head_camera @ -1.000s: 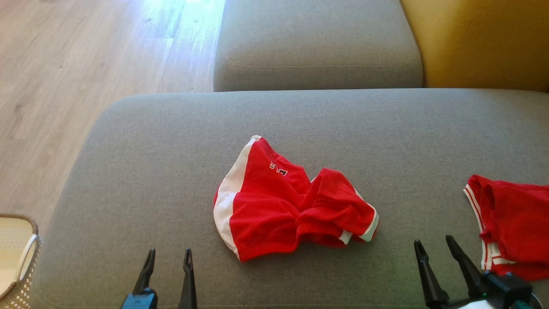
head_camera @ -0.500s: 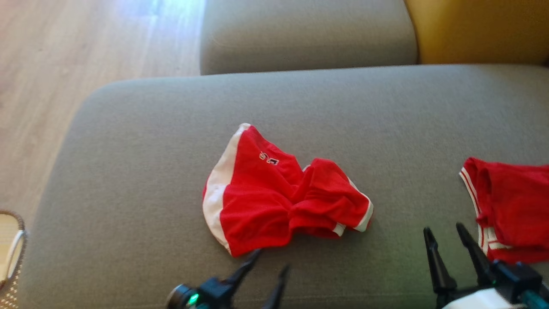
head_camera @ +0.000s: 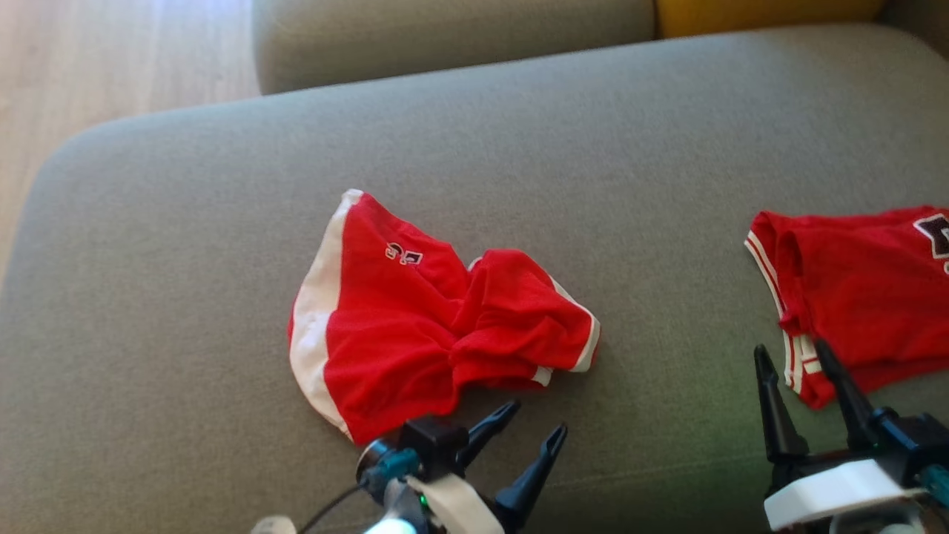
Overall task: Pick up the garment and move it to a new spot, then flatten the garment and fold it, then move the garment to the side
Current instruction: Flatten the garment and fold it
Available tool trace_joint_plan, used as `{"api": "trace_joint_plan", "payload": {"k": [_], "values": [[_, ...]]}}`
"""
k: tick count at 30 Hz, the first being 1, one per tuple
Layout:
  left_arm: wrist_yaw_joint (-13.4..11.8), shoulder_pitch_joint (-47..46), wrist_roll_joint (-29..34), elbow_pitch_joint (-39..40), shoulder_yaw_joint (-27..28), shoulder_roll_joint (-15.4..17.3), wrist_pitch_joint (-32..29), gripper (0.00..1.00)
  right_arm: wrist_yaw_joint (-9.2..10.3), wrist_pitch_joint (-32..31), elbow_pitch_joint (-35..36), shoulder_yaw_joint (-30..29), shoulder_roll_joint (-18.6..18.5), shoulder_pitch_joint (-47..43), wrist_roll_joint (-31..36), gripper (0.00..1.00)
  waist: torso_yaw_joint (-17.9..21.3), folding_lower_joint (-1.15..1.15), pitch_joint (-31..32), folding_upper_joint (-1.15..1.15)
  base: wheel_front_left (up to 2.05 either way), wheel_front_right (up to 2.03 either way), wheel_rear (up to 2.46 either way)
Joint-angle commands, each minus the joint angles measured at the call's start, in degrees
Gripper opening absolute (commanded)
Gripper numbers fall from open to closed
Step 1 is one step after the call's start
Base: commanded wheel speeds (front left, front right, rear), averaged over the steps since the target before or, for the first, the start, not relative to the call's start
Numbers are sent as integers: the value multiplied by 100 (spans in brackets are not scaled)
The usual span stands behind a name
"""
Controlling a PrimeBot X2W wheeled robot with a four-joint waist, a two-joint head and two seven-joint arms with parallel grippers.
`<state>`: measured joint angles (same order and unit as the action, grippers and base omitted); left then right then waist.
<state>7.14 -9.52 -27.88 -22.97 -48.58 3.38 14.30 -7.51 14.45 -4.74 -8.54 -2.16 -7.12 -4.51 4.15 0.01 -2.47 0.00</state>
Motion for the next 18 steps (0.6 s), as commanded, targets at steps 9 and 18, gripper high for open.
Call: {"api": "trace_joint_plan", "payload": {"k": [9,18], "values": [[-84,-915,-409,-336,-163,-49,70,100,2,55,248,141,-72,359,64,100,221,-1,-339,0,0,0,0],[-456,-1357,-441,-561,-393,-50,70,100,2,55,300,232,-72,508,72,100,251,-1,-561,0,0,0,0]]}}
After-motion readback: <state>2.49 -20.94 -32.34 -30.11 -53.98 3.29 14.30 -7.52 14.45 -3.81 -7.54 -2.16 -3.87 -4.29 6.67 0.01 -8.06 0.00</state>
